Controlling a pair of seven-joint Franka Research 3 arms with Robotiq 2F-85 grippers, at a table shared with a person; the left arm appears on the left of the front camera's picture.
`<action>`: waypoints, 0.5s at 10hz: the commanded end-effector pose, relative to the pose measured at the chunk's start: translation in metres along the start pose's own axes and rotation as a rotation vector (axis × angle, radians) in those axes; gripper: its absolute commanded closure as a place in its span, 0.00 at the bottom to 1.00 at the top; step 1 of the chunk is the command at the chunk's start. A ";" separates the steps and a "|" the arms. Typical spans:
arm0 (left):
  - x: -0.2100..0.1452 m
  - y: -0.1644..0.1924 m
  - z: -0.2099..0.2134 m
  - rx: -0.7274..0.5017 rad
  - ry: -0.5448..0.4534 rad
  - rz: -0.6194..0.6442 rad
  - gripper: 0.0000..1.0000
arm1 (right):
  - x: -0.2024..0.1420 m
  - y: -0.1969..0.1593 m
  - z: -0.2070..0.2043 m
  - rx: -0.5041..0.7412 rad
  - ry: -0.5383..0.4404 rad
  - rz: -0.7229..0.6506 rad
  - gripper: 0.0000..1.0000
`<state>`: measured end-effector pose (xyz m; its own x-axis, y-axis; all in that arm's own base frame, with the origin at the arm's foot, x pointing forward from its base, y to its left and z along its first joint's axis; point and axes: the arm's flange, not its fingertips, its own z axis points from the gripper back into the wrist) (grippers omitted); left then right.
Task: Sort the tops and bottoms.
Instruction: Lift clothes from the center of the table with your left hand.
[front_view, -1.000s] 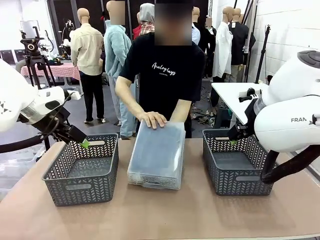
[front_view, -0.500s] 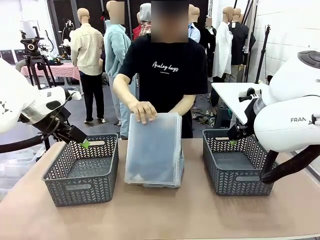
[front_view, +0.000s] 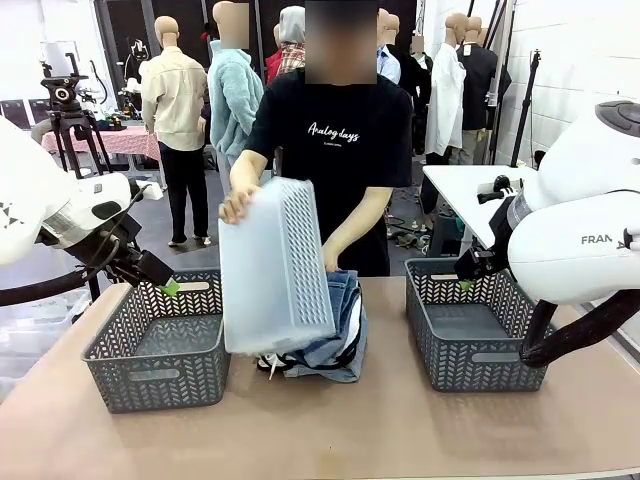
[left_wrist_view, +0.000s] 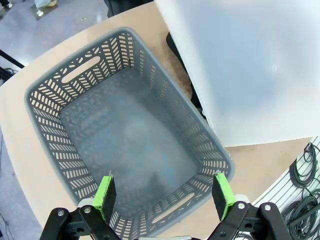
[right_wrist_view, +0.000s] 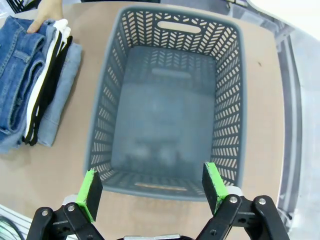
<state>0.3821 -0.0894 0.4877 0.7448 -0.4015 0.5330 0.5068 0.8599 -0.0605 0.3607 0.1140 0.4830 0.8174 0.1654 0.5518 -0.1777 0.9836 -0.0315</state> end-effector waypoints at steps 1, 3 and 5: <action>-0.001 0.003 0.001 -0.008 -0.005 0.008 0.00 | -0.001 -0.001 0.000 -0.004 0.005 0.004 0.00; -0.001 0.003 0.001 -0.008 -0.005 0.008 0.00 | -0.001 -0.001 0.000 -0.004 0.005 0.004 0.00; -0.001 0.003 0.001 -0.008 -0.005 0.008 0.00 | -0.001 -0.001 0.000 -0.004 0.005 0.004 0.00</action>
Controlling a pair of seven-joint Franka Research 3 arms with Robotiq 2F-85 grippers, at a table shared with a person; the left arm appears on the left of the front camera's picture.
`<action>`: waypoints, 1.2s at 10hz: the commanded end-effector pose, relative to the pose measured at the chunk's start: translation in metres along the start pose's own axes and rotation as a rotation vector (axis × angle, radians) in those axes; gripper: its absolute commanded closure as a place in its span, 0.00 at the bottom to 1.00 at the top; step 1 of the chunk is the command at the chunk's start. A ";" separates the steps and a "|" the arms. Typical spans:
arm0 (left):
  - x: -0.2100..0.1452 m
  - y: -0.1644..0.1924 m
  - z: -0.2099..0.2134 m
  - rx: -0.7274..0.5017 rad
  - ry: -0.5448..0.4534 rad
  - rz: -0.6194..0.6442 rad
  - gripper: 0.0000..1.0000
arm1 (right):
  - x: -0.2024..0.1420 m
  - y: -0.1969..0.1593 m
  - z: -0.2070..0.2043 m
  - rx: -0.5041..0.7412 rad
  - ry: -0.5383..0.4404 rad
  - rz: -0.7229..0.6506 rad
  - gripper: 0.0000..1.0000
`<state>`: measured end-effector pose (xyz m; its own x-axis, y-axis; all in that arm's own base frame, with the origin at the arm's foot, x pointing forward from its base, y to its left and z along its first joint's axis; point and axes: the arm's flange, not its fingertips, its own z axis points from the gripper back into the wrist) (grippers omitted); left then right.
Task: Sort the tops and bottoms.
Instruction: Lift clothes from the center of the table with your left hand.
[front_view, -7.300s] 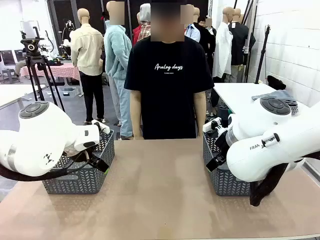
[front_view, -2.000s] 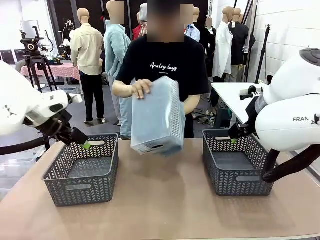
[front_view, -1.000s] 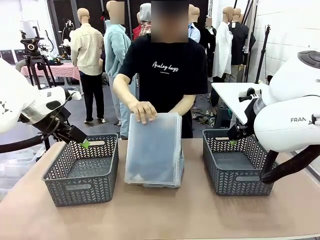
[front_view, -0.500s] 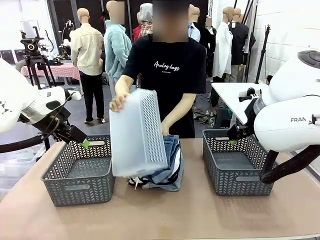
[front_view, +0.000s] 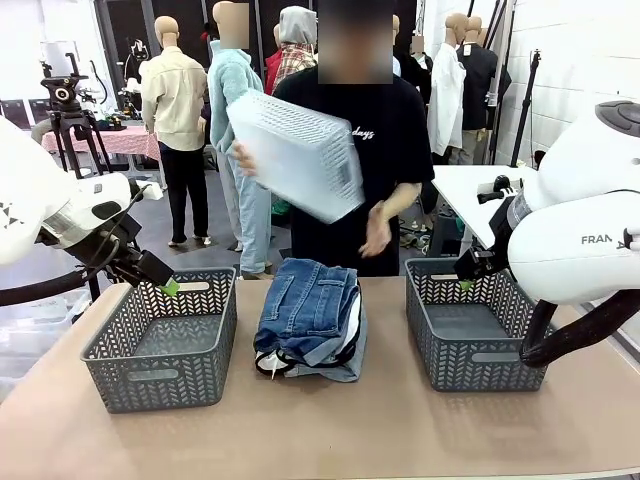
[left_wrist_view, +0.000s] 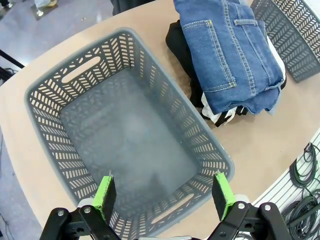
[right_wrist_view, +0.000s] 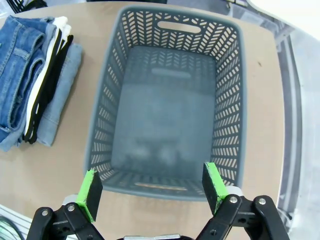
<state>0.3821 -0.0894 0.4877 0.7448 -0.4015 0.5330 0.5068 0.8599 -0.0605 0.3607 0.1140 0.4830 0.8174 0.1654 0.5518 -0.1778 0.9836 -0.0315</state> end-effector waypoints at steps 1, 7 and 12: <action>-0.001 0.003 0.001 -0.008 -0.005 0.008 0.00 | -0.001 -0.001 0.000 -0.004 0.005 0.004 0.00; -0.001 0.003 0.001 -0.008 -0.005 0.008 0.00 | -0.001 -0.001 0.000 -0.004 0.005 0.004 0.00; -0.001 0.003 0.001 -0.008 -0.005 0.008 0.00 | -0.001 -0.001 0.000 -0.004 0.005 0.004 0.00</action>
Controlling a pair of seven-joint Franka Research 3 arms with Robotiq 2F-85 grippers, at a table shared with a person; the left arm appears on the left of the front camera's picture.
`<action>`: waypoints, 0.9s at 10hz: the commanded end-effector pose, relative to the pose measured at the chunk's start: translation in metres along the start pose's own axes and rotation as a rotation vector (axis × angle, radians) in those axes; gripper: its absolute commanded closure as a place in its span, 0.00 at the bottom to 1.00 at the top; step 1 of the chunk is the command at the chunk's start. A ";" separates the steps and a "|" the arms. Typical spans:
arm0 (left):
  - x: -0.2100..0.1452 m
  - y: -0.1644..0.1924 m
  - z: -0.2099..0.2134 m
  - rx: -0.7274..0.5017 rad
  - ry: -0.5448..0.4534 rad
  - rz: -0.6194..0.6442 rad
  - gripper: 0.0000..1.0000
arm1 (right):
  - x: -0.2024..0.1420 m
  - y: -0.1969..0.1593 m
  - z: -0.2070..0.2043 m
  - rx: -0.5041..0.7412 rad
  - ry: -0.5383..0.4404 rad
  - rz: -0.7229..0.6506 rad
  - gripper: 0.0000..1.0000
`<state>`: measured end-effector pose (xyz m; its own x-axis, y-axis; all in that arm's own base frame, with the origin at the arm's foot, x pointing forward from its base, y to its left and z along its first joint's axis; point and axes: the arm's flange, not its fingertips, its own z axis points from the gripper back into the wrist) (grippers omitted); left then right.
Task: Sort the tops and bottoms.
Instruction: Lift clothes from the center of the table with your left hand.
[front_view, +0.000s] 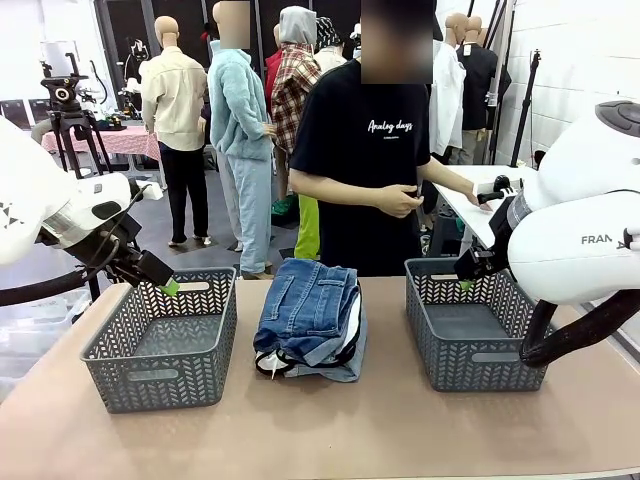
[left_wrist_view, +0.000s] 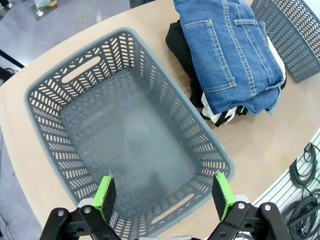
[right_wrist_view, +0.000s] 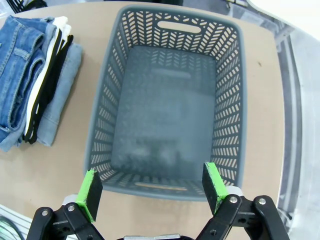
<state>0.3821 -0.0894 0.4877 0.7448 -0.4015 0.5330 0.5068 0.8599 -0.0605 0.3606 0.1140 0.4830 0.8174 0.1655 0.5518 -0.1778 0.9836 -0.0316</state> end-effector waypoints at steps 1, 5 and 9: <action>-0.001 0.003 0.001 -0.008 -0.005 0.008 0.00 | -0.001 -0.001 0.000 -0.004 0.005 0.004 0.00; -0.001 0.003 0.001 -0.008 -0.005 0.008 0.00 | -0.001 -0.001 0.000 -0.004 0.005 0.004 0.00; -0.001 0.003 0.001 -0.008 -0.005 0.008 0.00 | -0.001 -0.001 0.000 -0.004 0.005 0.004 0.00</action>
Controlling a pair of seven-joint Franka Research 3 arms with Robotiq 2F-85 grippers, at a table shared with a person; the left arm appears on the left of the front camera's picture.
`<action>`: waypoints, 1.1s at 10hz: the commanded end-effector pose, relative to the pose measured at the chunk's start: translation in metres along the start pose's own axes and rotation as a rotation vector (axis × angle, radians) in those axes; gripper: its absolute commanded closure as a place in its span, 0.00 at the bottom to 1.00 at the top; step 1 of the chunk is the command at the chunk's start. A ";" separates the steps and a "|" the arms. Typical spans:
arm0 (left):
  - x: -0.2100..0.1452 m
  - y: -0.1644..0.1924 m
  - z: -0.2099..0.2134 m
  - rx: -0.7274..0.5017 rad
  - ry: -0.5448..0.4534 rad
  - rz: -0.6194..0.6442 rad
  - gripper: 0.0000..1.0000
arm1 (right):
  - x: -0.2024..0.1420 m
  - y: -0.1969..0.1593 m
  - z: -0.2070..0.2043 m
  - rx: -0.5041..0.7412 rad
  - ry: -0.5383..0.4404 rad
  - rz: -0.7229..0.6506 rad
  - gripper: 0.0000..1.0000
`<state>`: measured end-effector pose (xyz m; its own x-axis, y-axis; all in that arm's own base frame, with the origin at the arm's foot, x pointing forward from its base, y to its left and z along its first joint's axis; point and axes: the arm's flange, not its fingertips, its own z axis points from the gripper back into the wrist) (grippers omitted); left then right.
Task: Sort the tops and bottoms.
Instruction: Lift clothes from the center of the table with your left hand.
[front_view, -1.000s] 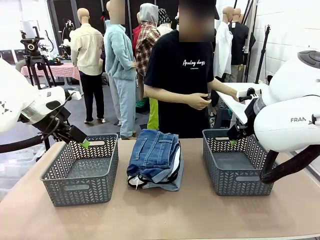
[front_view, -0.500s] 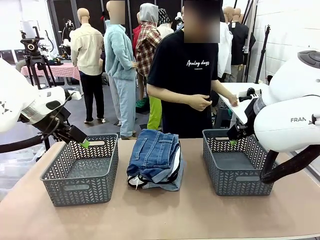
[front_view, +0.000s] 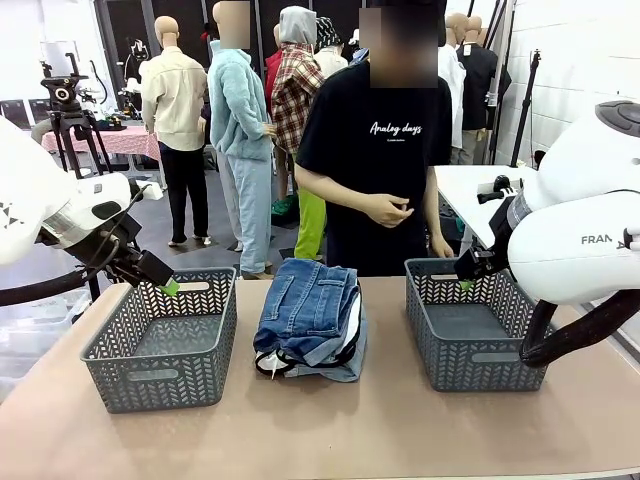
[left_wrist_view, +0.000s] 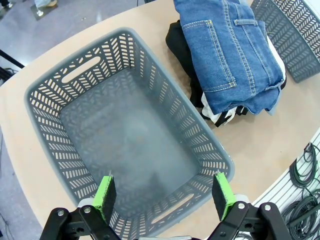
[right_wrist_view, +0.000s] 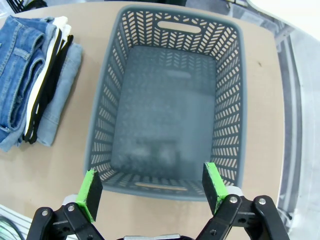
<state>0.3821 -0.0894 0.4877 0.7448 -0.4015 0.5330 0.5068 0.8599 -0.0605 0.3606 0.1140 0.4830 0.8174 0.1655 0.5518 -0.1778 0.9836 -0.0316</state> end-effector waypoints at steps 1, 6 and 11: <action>-0.001 0.003 0.001 -0.008 -0.005 0.008 0.00 | -0.001 -0.001 0.000 -0.004 0.005 0.004 0.00; -0.001 0.003 0.001 -0.008 -0.005 0.008 0.00 | -0.001 -0.001 0.000 -0.004 0.005 0.004 0.00; -0.001 0.003 0.001 -0.008 -0.005 0.008 0.00 | -0.001 -0.001 0.000 -0.004 0.005 0.004 0.00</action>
<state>0.3821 -0.0894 0.4877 0.7448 -0.4015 0.5330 0.5068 0.8599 -0.0605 0.3606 0.1140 0.4830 0.8174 0.1655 0.5518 -0.1778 0.9836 -0.0316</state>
